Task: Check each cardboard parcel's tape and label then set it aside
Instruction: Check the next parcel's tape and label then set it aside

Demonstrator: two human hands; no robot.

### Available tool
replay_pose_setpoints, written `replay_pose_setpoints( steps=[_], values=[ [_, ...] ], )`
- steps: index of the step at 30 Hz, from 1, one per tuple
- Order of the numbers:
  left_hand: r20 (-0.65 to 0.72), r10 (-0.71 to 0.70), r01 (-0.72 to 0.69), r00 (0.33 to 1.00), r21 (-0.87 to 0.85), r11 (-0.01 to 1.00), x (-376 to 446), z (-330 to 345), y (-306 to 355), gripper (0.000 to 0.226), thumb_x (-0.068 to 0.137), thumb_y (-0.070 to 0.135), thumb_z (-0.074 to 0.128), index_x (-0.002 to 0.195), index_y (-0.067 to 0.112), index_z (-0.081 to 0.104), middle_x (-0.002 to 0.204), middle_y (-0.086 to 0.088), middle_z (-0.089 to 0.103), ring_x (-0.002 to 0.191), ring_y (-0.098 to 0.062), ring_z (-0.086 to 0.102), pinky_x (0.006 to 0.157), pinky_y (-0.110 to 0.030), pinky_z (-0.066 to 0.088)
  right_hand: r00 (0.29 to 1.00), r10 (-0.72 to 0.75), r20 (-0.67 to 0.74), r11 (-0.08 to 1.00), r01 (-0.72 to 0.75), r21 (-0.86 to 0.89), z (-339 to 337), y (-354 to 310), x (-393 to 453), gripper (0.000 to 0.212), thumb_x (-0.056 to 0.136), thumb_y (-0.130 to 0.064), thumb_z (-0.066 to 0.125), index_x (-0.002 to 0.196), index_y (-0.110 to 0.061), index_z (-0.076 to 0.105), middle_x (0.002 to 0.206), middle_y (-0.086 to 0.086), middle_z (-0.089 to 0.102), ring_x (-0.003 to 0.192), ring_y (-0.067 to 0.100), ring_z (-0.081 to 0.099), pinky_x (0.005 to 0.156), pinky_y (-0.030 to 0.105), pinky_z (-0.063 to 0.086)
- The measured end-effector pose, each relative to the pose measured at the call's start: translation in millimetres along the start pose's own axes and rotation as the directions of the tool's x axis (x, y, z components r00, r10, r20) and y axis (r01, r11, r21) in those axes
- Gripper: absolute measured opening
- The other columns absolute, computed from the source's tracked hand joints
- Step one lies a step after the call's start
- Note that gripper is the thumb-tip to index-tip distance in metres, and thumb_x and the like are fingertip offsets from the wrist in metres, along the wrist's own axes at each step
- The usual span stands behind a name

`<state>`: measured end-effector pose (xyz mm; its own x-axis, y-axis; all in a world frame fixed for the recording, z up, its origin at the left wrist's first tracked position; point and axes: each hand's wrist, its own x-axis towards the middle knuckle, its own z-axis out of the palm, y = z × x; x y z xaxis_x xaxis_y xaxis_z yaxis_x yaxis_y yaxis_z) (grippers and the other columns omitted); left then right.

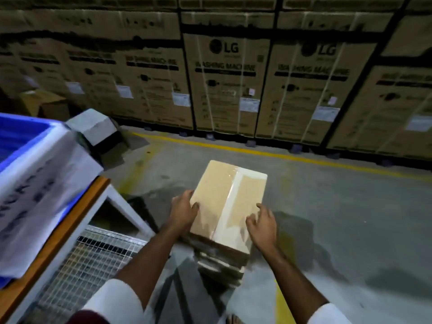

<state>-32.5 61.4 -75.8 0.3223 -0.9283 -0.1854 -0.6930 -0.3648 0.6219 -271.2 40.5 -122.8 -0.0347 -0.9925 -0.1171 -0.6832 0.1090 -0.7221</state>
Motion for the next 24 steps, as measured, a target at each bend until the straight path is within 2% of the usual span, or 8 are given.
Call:
replay_pose_setpoints(
  steps=[2, 4, 8, 12, 16, 18, 22, 24],
  values=[
    [0.048, -0.088, 0.086, 0.995, 0.036, 0.996, 23.1, 14.8, -4.1, 0.059, 0.099, 0.024, 0.054, 0.149, 0.002, 0.031, 0.146, -0.022, 0.044, 0.134, -0.038, 0.039, 0.106, -0.038, 0.031, 0.993, 0.109, 0.041, 0.994, -0.11, 0.005, 8.0, 18.8, 18.1, 0.052, 0.089, -0.023, 0.067, 0.13, 0.003, 0.049, 0.129, 0.024, 0.053, 0.118, 0.04, 0.052, 0.092, 0.036, 0.04],
    [0.114, -0.204, 0.206, 0.972, -0.009, 0.978, 39.6, 30.3, -14.1, 0.069, 0.1, 0.034, 0.052, 0.153, 0.007, 0.019, 0.148, -0.021, 0.043, 0.133, -0.041, 0.042, 0.107, -0.042, 0.035, 0.978, 0.162, 0.135, 0.984, -0.17, 0.045, 17.0, 30.5, 31.6, 0.063, 0.092, -0.031, 0.065, 0.14, 0.003, 0.041, 0.138, 0.025, 0.048, 0.126, 0.04, 0.048, 0.1, 0.039, 0.041],
    [0.098, -0.272, 0.28, 0.957, -0.08, 0.957, 42.4, 50.7, -38.2, 0.058, 0.094, 0.045, 0.051, 0.144, 0.022, 0.031, 0.136, -0.015, 0.055, 0.119, -0.039, 0.054, 0.1, -0.049, 0.044, 0.972, 0.142, 0.185, 0.981, -0.164, 0.108, 21.1, 28.5, 38.7, 0.055, 0.093, -0.032, 0.063, 0.135, 0.0, 0.044, 0.131, 0.019, 0.055, 0.118, 0.037, 0.055, 0.094, 0.038, 0.047],
    [-0.025, -0.297, 0.29, 0.955, -0.154, 0.945, -10.8, 32.2, -39.0, 0.047, 0.099, 0.033, 0.051, 0.142, 0.015, 0.043, 0.137, -0.014, 0.052, 0.121, -0.034, 0.052, 0.101, -0.043, 0.044, 0.981, -0.004, 0.193, 0.989, -0.024, 0.143, 7.1, 8.8, 24.4, 0.043, 0.095, -0.028, 0.062, 0.129, -0.005, 0.05, 0.124, 0.012, 0.057, 0.111, 0.031, 0.058, 0.086, 0.033, 0.046],
    [-0.22, -0.345, 0.281, 0.913, -0.274, 0.92, -93.4, -6.9, -53.8, 0.034, 0.098, 0.03, 0.053, 0.129, 0.018, 0.053, 0.121, -0.006, 0.06, 0.11, -0.027, 0.057, 0.089, -0.039, 0.047, 0.944, -0.184, 0.275, 0.976, 0.142, 0.164, -6.6, -28.5, -15.9, 0.047, 0.094, -0.043, 0.06, 0.13, -0.015, 0.05, 0.126, 0.005, 0.059, 0.109, 0.024, 0.059, 0.089, 0.041, 0.053],
    [-0.318, -0.396, 0.295, 0.861, -0.321, 0.9, -148.1, -29.7, -63.6, 0.034, 0.097, 0.033, 0.055, 0.128, 0.019, 0.054, 0.119, -0.001, 0.06, 0.107, -0.024, 0.058, 0.081, -0.034, 0.045, 0.903, -0.287, 0.32, 0.954, 0.238, 0.184, -7.3, -50.1, -47.8, 0.047, 0.094, -0.046, 0.059, 0.129, -0.018, 0.05, 0.124, 0.002, 0.061, 0.109, 0.021, 0.06, 0.087, 0.038, 0.052],
    [-0.482, -0.459, 0.288, 0.746, -0.387, 0.876, -265.1, -70.4, -82.6, 0.029, 0.095, 0.033, 0.06, 0.122, 0.021, 0.058, 0.104, 0.004, 0.064, 0.095, -0.018, 0.062, 0.075, -0.031, 0.046, 0.809, -0.421, 0.41, 0.905, 0.344, 0.252, -9.4, -96.7, -127.8, 0.034, 0.095, -0.04, 0.059, 0.121, -0.018, 0.055, 0.116, -0.002, 0.063, 0.1, 0.018, 0.061, 0.068, 0.022, 0.045],
    [-0.539, -0.513, 0.296, 0.669, -0.44, 0.848, -328.5, -87.7, -87.2, 0.025, 0.095, 0.033, 0.061, 0.118, 0.026, 0.057, 0.098, 0.008, 0.062, 0.09, -0.014, 0.061, 0.075, -0.031, 0.047, 0.742, -0.5, 0.447, 0.865, 0.407, 0.293, -9.6, -115.2, -172.9, 0.031, 0.095, -0.041, 0.059, 0.118, -0.02, 0.056, 0.115, -0.003, 0.064, 0.098, 0.017, 0.062, 0.071, 0.026, 0.048]
  ],
)
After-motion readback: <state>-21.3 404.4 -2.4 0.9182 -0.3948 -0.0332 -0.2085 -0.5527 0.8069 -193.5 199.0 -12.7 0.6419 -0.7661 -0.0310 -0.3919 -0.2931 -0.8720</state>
